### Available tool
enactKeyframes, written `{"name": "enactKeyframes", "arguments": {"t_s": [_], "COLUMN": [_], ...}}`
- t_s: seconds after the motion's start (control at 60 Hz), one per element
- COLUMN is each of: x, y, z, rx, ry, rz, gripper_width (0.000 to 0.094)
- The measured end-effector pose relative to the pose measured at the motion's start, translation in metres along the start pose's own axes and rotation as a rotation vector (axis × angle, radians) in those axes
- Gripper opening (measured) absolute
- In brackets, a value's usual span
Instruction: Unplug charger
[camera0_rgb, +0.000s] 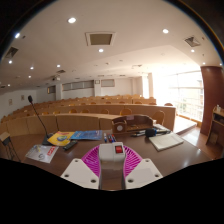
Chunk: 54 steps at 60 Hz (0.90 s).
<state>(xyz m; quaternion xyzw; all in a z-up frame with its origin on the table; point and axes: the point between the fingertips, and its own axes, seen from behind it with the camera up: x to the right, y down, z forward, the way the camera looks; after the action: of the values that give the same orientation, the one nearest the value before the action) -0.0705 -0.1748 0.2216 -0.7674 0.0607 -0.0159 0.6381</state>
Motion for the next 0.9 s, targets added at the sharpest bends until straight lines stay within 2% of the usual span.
{"name": "enactKeyframes", "arguments": {"t_s": [0.017, 0.117, 0.217, 0.3, 0.367, 0.4, 0.433, 0.533, 0.7, 0.9], "x": [0.008, 0.033, 0.048, 0.062, 0.072, 0.082, 0.094, 0.121, 0.146, 0.124], "y": [0.005, 0.118, 0.164, 0.195, 0.190, 0.191, 0.190, 0.182, 0.145, 0.105], "z": [0.003, 0.020, 0.017, 0.018, 0.020, 0.022, 0.023, 0.026, 0.016, -0.040], "rx": [-0.033, -0.187, -0.311, -0.369, -0.346, -0.351, -0.353, -0.355, -0.304, -0.259], "ry": [0.000, 0.012, -0.014, -0.015, -0.026, -0.004, 0.023, 0.073, 0.105, 0.083], "rz": [0.006, 0.019, 0.069, 0.100, 0.124, 0.118, 0.105, 0.057, -0.019, -0.063], "gripper_width": [0.0248, 0.0259, 0.0306, 0.0365, 0.0404, 0.0456, 0.0538, 0.0859, 0.0850, 0.0847]}}
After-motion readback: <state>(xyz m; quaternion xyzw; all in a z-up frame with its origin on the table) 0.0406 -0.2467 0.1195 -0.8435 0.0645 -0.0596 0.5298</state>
